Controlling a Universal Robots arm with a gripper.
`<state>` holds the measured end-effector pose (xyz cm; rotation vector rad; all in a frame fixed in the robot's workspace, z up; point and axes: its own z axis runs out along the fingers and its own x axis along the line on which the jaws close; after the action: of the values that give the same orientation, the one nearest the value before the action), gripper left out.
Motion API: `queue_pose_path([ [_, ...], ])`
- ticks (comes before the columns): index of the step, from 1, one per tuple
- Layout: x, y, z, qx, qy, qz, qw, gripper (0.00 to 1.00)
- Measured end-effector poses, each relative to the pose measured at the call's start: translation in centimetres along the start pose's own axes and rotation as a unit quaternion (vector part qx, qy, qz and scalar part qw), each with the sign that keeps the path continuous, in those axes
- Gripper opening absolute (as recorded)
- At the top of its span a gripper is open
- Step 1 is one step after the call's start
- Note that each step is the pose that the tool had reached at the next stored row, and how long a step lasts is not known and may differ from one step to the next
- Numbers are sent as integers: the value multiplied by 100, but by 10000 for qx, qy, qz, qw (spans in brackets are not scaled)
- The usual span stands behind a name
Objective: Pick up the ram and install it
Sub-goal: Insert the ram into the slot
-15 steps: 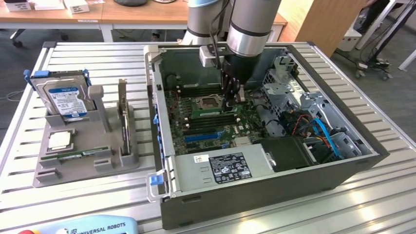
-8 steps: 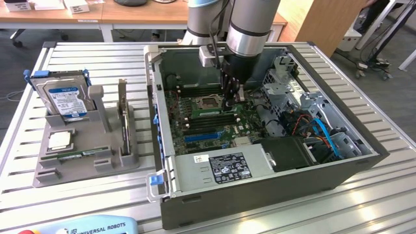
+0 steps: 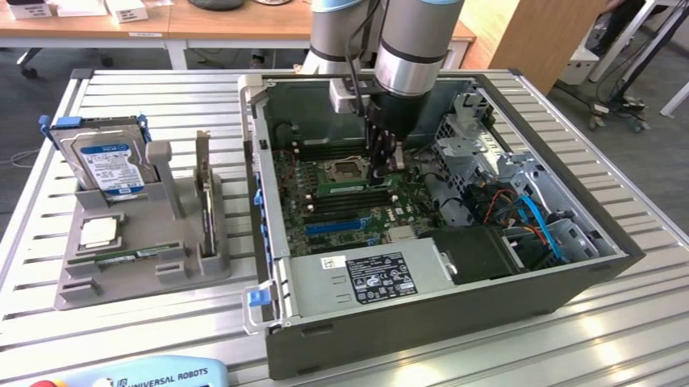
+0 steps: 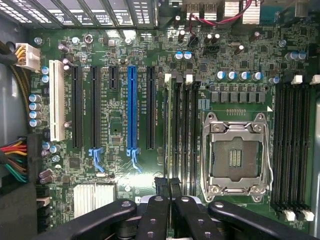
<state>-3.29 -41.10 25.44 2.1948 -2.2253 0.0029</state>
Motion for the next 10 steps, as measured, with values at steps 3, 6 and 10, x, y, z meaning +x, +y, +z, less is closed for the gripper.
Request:
queue_pose_path([
  [3, -1, 0, 32, 0, 0, 0, 10000, 12],
  [6, -1, -1, 58, 0, 0, 0, 10000, 12],
  [10, -1, -1, 59, -1, -1, 0, 10000, 12],
])
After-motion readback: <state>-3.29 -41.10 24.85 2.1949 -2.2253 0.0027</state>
